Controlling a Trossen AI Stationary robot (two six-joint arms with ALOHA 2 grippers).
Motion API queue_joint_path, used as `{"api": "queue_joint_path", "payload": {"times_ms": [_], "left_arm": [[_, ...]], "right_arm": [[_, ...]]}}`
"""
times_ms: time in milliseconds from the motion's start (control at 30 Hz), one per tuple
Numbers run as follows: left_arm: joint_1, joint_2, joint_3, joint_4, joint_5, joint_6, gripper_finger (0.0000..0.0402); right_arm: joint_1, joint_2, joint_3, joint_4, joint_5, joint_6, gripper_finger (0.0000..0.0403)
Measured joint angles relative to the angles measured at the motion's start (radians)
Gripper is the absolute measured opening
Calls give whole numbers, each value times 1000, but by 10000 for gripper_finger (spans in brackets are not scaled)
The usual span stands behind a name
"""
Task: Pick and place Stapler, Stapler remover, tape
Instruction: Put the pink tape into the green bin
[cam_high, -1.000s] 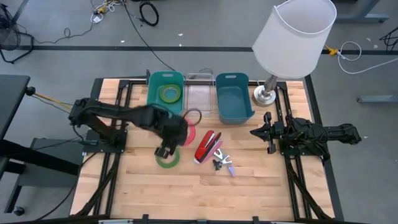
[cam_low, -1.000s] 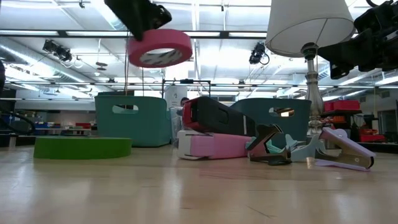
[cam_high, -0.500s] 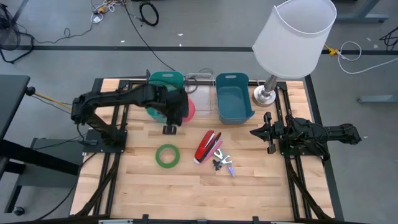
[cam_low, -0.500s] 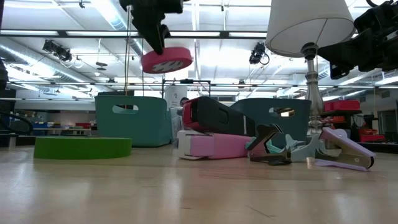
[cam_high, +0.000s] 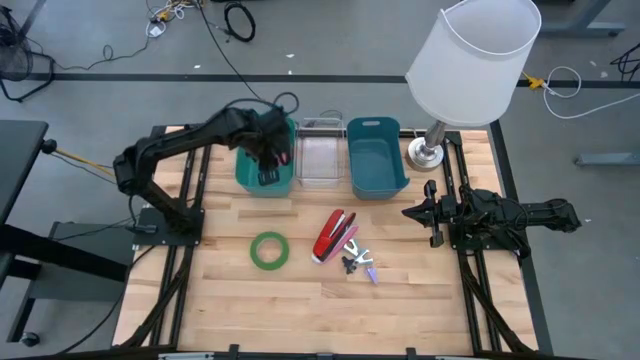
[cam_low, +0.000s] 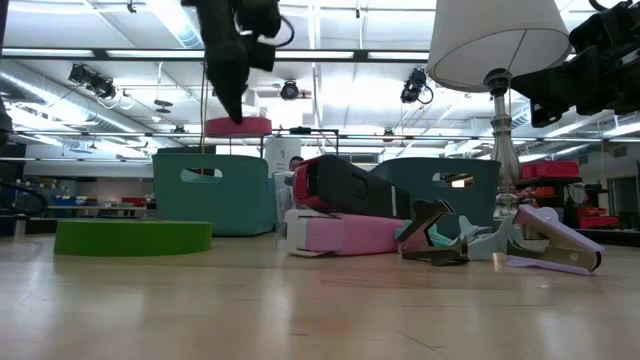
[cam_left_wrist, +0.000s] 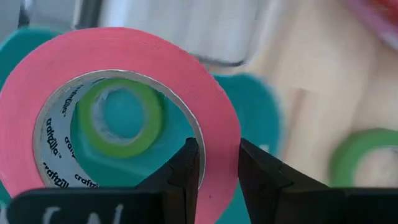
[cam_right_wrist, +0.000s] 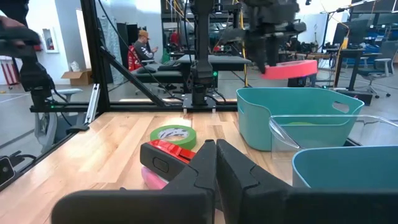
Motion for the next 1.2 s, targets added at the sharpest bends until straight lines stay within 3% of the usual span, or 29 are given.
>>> {"api": "queue_joint_path", "payload": {"times_ms": [133,333,600,1200], "left_arm": [[68,0,-41,76,3,18,99],[144,1,-66,172,92,9,99],[201,10,-66,192,109,-8,99],[288,251,-67,215,155,-73,99]], "right_arm": [[0,0,0,0,0,0,16],[0,0,0,0,0,0,16],[0,0,0,0,0,0,16],[0,0,0,0,0,0,16]]}}
